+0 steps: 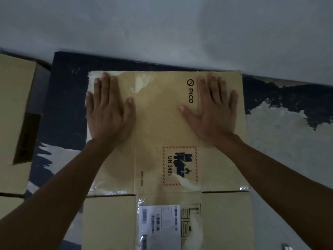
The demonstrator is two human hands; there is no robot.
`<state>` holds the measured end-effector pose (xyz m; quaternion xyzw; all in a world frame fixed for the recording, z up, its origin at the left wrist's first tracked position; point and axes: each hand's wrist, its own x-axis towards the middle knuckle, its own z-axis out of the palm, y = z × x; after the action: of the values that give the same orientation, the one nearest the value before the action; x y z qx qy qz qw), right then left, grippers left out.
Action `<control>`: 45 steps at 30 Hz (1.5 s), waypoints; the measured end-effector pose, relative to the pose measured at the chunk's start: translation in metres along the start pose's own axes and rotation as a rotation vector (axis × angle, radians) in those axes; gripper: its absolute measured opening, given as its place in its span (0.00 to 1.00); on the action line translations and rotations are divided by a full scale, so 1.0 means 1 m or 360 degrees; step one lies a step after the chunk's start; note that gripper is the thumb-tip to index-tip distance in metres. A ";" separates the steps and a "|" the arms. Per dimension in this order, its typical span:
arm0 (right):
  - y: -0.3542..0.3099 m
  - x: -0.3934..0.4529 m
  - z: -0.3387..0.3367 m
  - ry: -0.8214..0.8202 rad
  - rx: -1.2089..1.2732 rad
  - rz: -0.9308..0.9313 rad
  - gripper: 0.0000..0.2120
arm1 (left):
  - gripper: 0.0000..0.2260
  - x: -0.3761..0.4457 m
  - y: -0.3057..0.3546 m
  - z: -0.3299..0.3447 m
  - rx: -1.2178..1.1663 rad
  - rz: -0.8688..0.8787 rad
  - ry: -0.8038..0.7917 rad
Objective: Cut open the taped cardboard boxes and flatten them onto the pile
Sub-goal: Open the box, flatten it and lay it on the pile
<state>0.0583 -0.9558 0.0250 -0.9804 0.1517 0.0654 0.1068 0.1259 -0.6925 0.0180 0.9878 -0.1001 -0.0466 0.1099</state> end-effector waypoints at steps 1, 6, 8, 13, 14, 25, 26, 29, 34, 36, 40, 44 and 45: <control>0.000 0.000 0.000 -0.0002 0.0004 -0.0002 0.45 | 0.32 0.001 0.001 0.000 -0.0012 0.0006 0.0000; 0.001 0.001 -0.002 -0.0002 0.0021 -0.0007 0.45 | 0.32 0.001 0.001 0.000 -0.0029 0.0037 0.0008; 0.001 0.002 -0.001 -0.0025 0.0037 -0.0008 0.45 | 0.33 0.003 0.000 -0.002 -0.0051 0.0049 -0.0008; 0.006 0.006 -0.009 -0.0266 0.0091 -0.0059 0.47 | 0.24 -0.027 0.002 -0.019 -0.0180 0.0012 0.0322; 0.011 0.006 -0.016 -0.0355 0.0190 -0.0112 0.49 | 0.23 -0.042 0.003 -0.020 -0.0281 -0.0101 0.0362; 0.054 -0.126 -0.039 -0.0010 0.0447 0.0891 0.44 | 0.23 -0.145 0.027 -0.036 -0.0516 -0.0963 0.0272; 0.052 -0.137 -0.037 -0.0034 0.0517 0.0938 0.40 | 0.26 -0.143 0.026 -0.039 -0.0477 -0.1080 0.0224; 0.047 -0.154 -0.030 -0.0082 0.0709 0.1058 0.35 | 0.38 -0.138 0.013 -0.039 -0.0502 -0.1419 0.0017; 0.047 -0.147 -0.041 -0.0222 0.1118 0.1123 0.25 | 0.32 -0.130 -0.008 -0.063 -0.0944 -0.1422 -0.0265; 0.046 -0.150 -0.048 -0.0215 0.1156 0.1037 0.20 | 0.29 -0.129 -0.012 -0.072 -0.1173 -0.1450 -0.0371; 0.039 -0.159 -0.062 -0.0094 0.1191 0.0920 0.15 | 0.22 -0.143 -0.008 -0.086 -0.1375 -0.1204 -0.0443; 0.031 -0.174 -0.081 0.0021 0.1210 0.0874 0.10 | 0.20 -0.161 -0.003 -0.106 -0.1558 -0.1050 -0.0391; 0.031 -0.180 -0.087 0.0054 0.1218 0.0860 0.09 | 0.19 -0.166 -0.002 -0.111 -0.1580 -0.1008 -0.0360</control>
<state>-0.1130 -0.9531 0.1322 -0.7969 0.4164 0.0141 0.4375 -0.0231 -0.6326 0.1371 0.7890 0.2217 -0.2232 0.5277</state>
